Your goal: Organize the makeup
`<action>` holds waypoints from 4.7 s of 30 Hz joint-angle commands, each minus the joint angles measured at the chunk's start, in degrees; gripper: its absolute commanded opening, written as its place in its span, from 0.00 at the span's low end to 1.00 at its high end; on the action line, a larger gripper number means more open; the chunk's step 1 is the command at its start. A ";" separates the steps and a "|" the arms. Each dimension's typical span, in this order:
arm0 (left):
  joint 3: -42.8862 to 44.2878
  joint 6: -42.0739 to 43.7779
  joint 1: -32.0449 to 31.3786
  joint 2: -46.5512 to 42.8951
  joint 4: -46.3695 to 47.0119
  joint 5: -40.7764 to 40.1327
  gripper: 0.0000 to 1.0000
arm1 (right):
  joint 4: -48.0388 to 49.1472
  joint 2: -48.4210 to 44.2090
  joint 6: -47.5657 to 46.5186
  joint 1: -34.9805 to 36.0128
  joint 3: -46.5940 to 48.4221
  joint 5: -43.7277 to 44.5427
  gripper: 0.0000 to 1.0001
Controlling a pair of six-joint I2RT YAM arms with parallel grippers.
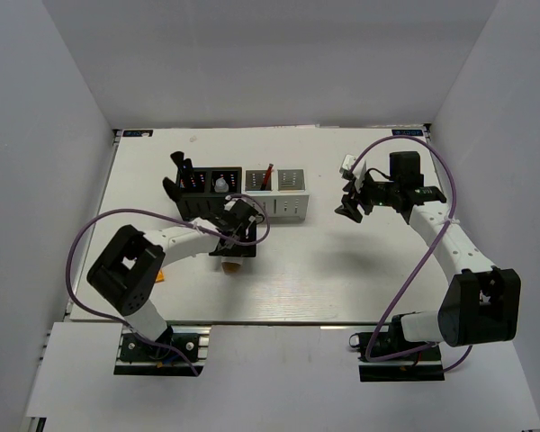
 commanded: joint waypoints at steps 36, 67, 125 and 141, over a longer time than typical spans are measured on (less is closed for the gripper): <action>1.04 5.06 -0.29 -19.71 9.59 20.31 0.03 | 1.80 -1.71 0.90 -0.05 -0.97 -0.93 0.72; 26.18 20.09 1.03 10.87 48.45 18.12 0.00 | 8.22 -4.97 7.23 -0.66 -4.14 2.85 0.71; 6.44 -21.44 4.62 -34.12 -25.50 -16.77 0.45 | 16.21 -5.85 12.86 -0.84 -10.72 -6.99 0.25; -4.40 -22.47 24.74 -24.98 -22.22 -9.48 0.98 | 19.82 -7.60 12.24 -1.19 -16.70 -4.89 0.57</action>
